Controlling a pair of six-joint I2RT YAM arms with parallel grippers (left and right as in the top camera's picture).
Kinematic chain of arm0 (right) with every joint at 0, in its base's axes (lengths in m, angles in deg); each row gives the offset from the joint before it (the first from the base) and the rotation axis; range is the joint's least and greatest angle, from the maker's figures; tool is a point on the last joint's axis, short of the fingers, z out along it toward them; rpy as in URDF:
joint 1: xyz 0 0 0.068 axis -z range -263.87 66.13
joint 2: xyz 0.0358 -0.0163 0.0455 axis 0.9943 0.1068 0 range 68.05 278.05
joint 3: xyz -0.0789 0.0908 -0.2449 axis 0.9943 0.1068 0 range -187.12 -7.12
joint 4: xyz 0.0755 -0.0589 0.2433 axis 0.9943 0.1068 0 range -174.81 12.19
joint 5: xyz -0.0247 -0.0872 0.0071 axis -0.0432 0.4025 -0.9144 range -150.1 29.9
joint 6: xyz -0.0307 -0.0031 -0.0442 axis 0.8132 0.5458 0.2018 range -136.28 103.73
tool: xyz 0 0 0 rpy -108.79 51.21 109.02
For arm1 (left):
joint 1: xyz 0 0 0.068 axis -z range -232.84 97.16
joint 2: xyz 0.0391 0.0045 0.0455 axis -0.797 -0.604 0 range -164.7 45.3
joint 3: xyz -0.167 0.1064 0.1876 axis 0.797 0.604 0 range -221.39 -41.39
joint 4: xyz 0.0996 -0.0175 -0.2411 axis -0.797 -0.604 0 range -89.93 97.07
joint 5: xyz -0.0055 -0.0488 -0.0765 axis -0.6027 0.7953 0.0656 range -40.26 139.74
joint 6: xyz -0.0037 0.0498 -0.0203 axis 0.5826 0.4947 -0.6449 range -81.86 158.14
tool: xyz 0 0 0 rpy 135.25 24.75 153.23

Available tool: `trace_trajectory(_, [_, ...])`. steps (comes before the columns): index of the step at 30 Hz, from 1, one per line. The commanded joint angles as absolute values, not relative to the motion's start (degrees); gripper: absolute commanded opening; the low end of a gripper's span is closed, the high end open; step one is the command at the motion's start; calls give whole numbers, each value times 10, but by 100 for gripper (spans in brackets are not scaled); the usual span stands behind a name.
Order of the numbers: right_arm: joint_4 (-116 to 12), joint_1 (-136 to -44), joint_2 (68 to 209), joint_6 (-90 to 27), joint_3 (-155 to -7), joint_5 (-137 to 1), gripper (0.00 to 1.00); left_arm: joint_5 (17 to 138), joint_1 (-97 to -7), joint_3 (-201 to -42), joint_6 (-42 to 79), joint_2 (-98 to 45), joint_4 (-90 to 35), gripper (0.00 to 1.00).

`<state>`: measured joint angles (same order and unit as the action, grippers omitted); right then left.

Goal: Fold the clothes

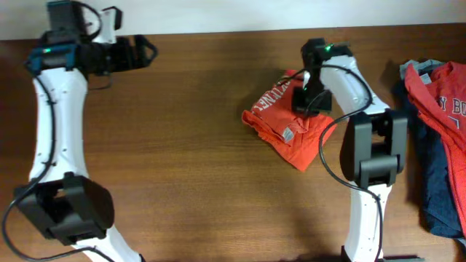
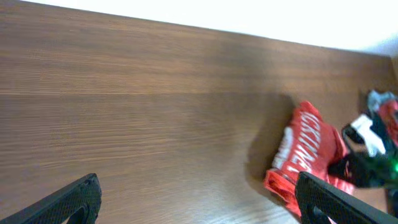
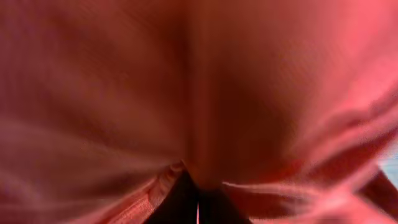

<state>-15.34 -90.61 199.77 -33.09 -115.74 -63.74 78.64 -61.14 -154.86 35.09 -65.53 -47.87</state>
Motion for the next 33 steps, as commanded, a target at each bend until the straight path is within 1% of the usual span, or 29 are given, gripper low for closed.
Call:
trace_trajectory(1, [-211, -925, 1987, -348, -1102, -622, 4, 784, -655, -1557, 356, -596, -478, 100])
trace_trajectory(3, [-238, -939, 1987, -348, -1080, -624, 4, 784, -676, -1557, 355, -578, -478, 99])
trace_trajectory(8, [-285, -1019, 1987, -354, -1058, -635, 4, 784, -720, -1557, 355, -524, -479, 99])
trace_trajectory(12, [-349, -1089, 1987, -393, -1058, -675, 4, 792, -722, -1557, 355, -508, -486, 99])
trace_trajectory(18, [-444, -1159, 1987, -410, -1064, -723, 4, 806, -719, -1557, 342, -508, -510, 99])
trace_trajectory(21, [-434, -1166, 1985, -410, -1094, -731, 4, 805, -712, -1557, 343, -508, -522, 99])
trace_trajectory(25, [-358, -1143, 1972, -401, -1191, -739, 6, 803, -684, -1557, 343, -509, -532, 100])
trace_trajectory(27, [-314, -1125, 1966, -386, -1248, -743, 14, 803, -663, -1557, 344, -512, -535, 99])
trace_trajectory(28, [-264, -1103, 1965, -369, -1314, -745, 31, 802, -642, -1557, 352, -515, -540, 99])
trace_trajectory(29, [-248, -1096, 1965, -363, -1334, -745, 34, 797, -627, -1557, 352, -517, -546, 99])
trace_trajectory(30, [-197, -1065, 1965, -344, -1403, -745, 44, 792, -608, -1557, 352, -521, -555, 100])
trace_trajectory(33, [-154, -1022, 1966, -329, -1461, -745, 52, 735, -556, -1557, 352, -536, -618, 99])
